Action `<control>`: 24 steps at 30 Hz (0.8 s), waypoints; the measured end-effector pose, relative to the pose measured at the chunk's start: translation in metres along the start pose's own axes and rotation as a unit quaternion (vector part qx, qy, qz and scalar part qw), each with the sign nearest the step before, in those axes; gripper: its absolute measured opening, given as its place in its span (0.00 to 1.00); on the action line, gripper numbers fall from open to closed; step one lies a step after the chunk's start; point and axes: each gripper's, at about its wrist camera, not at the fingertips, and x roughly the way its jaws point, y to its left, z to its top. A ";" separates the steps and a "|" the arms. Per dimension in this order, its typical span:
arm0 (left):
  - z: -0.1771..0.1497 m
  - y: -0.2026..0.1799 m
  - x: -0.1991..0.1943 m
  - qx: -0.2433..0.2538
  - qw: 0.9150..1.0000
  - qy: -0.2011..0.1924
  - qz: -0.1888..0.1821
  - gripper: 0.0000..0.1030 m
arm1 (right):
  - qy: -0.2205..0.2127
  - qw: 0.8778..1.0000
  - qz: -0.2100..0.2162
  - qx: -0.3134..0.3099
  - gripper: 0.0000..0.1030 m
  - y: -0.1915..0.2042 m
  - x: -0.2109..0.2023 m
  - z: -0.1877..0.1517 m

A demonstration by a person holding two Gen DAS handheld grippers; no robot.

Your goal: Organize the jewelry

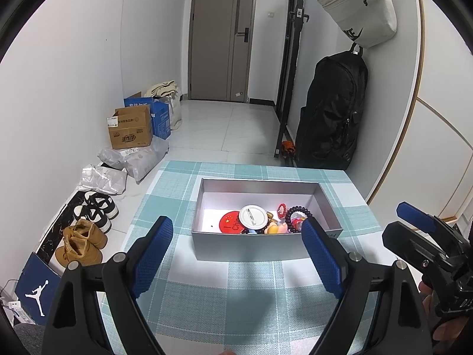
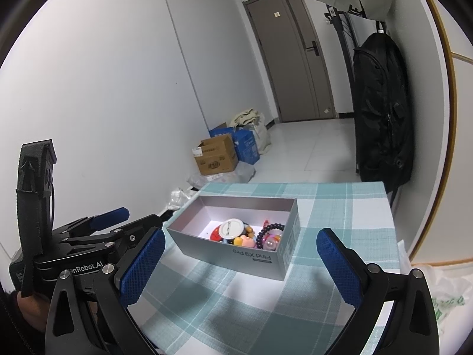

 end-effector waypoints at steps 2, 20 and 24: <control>0.000 0.000 0.000 0.000 1.000 0.000 0.001 0.83 | 0.000 1.000 0.000 0.000 1.00 0.000 0.000 0.000; 0.001 -0.002 -0.001 -0.002 1.000 -0.001 -0.002 0.83 | 0.003 1.000 0.001 -0.004 1.00 0.002 0.001 0.000; 0.001 0.001 0.000 -0.009 1.000 0.001 -0.003 0.83 | 0.004 1.000 0.001 -0.005 1.00 0.002 0.002 -0.001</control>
